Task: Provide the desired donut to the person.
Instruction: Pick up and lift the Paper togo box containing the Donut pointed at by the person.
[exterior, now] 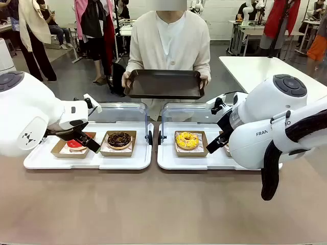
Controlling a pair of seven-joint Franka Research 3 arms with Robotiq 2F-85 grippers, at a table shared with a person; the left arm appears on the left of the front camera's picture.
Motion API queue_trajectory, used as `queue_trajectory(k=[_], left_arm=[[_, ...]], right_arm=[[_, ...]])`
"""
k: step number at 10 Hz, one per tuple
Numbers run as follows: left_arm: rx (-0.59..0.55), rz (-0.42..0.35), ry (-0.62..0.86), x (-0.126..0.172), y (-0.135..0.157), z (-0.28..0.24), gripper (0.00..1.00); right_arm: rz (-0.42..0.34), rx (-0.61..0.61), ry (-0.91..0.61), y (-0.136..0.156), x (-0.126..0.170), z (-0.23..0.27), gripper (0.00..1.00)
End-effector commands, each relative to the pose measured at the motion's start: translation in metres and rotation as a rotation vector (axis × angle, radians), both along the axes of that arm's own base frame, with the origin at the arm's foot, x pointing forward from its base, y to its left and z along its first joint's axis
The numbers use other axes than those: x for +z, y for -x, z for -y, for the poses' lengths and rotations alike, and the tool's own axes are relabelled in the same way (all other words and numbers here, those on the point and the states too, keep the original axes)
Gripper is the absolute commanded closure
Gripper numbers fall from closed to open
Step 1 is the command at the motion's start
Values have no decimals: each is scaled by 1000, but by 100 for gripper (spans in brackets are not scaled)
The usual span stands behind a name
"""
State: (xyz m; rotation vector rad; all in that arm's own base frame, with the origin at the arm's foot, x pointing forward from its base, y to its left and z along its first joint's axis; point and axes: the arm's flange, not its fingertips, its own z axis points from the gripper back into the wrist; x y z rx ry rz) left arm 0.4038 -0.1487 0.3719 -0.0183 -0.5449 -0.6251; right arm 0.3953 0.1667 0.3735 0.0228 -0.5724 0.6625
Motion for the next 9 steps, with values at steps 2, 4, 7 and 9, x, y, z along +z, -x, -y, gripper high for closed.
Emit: queue_trajectory(k=[2, 4, 7, 9], left_arm=[[0, 0, 0, 0, 0, 0, 0], [0, 0, 0, 0, 0, 0, 0], [0, 0, 0, 0, 0, 0, 0], [0, 0, 0, 0, 0, 0, 0]], right_arm=[[0, 0, 0, 0, 0, 0, 0], [0, 0, 0, 0, 0, 0, 0], [0, 0, 0, 0, 0, 0, 0], [0, 0, 0, 0, 0, 0, 0]])
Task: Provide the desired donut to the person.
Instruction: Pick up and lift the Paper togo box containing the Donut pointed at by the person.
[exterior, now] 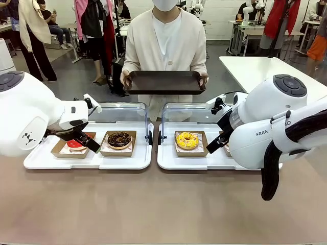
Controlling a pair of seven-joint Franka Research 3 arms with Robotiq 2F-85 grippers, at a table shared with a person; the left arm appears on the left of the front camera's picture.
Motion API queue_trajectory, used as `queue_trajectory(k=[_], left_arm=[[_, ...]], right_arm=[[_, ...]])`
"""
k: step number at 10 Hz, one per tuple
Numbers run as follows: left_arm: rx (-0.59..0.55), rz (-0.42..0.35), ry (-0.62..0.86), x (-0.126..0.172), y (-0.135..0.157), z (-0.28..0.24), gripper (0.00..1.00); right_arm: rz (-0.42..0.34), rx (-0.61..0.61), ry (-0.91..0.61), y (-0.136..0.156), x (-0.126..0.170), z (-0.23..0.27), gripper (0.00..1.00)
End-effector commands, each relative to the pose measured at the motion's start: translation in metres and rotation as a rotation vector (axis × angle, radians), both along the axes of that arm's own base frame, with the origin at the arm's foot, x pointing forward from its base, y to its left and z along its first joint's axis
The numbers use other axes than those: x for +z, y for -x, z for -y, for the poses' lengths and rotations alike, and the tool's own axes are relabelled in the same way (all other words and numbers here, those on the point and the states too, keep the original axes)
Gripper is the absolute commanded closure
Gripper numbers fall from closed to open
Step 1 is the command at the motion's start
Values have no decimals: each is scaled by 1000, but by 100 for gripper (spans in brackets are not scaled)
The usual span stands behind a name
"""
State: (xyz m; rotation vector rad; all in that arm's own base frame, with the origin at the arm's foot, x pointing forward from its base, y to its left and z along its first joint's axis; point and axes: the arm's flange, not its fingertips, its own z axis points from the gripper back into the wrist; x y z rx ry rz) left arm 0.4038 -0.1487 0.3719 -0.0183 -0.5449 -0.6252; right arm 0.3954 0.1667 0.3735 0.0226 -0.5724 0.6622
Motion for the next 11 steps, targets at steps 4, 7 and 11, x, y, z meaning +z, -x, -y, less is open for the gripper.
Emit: queue_trajectory(k=[4, 7, 11], left_arm=[[0, 0, 0, 0, 0, 0, 0], [-33, -35, -78, 43, 11, -6, 0], [-20, -64, -114, 154, 14, -15, 0]], right_arm=[[0, 0, 0, 0, 0, 0, 0], [-4, -99, 14, 7, 45, 9, 0], [-27, -144, 6, 29, 168, 13, 0]])
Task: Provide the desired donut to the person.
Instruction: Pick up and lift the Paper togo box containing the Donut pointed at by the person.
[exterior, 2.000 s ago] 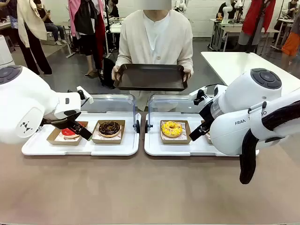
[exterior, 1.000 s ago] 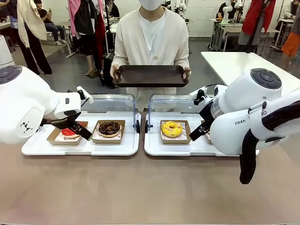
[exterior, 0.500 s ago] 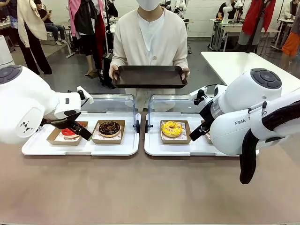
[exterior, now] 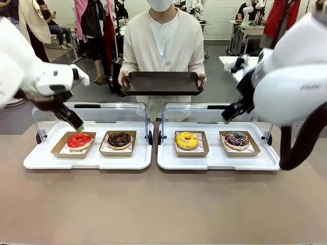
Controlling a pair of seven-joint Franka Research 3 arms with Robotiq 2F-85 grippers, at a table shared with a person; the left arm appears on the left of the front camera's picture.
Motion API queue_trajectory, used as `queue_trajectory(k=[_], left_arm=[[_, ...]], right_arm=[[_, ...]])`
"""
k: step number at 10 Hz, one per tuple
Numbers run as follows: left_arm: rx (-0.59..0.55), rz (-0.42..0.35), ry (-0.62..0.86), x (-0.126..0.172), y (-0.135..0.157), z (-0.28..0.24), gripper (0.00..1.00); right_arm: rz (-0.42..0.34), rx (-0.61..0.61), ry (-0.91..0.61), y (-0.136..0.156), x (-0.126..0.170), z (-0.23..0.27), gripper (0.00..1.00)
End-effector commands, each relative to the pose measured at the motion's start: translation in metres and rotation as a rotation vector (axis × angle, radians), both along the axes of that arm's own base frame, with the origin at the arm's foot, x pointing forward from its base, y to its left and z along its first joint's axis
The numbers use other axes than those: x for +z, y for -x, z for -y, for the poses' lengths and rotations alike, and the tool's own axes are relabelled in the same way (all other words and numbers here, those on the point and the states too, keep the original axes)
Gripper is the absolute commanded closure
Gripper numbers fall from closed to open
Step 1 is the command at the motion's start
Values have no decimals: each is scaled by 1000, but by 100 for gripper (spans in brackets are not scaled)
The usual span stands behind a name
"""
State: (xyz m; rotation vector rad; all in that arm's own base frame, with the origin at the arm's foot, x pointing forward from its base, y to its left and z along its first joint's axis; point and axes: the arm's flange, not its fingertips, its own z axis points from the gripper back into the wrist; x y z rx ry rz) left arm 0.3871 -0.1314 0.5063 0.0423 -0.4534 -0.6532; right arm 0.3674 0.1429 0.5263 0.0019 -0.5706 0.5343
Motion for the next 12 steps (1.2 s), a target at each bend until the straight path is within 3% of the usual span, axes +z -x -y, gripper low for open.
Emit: queue_trajectory(k=[1, 3, 4, 5, 10, 11, 12], left_arm=[[-1, 15, -27, 42, -1, 1, 0], [26, 51, -28, 77, 7, -2, 0], [29, 85, -33, 79, 12, -2, 0], [7, 38, 1, 78, 8, -1, 0], [11, 39, -2, 79, 7, -1, 0], [-150, -16, 137, 78, -1, -29, 0], [-230, -51, 211, 73, -10, -50, 0]], right_arm=[[-43, -29, 36, 7, 38, -14, 0], [-74, -51, 106, 17, 64, -22, 0], [-79, -62, 131, 16, 62, -23, 0], [-49, -14, 46, 22, 65, -17, 0], [-56, -28, 69, 22, 70, -18, 0], [-132, 51, -110, 13, 75, 15, 0], [-191, 207, -267, 6, 78, 49, 0]])
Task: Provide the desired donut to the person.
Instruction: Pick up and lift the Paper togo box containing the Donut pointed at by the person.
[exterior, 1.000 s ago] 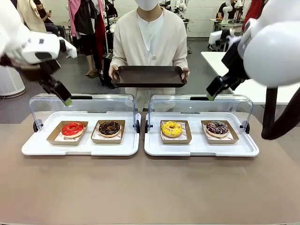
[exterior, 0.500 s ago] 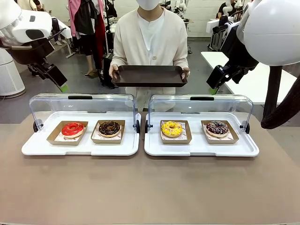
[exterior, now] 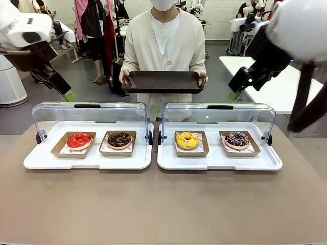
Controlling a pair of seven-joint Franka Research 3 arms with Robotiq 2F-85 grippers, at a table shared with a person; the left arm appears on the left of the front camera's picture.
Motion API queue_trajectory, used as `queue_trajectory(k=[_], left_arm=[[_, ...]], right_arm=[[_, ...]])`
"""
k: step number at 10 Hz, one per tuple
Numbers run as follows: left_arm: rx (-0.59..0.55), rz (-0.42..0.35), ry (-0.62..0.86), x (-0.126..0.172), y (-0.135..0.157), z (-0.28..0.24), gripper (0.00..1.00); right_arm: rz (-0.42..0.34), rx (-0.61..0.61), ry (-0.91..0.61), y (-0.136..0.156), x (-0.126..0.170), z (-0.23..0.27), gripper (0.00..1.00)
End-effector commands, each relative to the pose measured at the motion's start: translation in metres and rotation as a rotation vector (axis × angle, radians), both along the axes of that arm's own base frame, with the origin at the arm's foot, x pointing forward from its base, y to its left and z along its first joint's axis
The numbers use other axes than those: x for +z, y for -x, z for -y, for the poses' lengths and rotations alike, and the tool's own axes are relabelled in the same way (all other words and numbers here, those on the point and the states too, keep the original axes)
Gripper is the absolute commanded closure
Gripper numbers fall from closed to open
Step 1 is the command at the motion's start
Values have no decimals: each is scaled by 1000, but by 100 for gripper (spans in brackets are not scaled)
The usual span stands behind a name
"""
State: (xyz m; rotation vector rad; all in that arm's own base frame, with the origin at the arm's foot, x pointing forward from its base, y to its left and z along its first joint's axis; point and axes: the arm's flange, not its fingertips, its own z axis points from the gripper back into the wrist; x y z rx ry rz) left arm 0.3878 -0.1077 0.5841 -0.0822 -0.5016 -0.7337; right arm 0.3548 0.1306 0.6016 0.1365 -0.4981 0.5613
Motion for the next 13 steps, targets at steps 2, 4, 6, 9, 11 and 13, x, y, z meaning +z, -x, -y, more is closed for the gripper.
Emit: queue_trajectory(k=[2, 4, 6, 9, 11, 13], left_arm=[[-289, -78, 303, -6, -17, -69, 0], [-397, -35, 412, 0, -18, -117, 0], [-448, 59, 439, 3, -20, -163, 0], [-519, 175, 456, -3, -15, -224, 0], [-500, 226, 459, -15, -13, -255, 0], [-500, 226, 395, -25, -6, -269, 0]], right_arm=[[-69, 283, -427, -16, 1, 111, 0], [-7, 443, -551, -7, 3, 178, 0], [57, 545, -587, 2, 2, 230, 0], [186, 590, -667, 16, -17, 292, 0], [195, 533, -647, 24, -35, 315, 0], [186, 484, -642, 32, -45, 329, 0]])
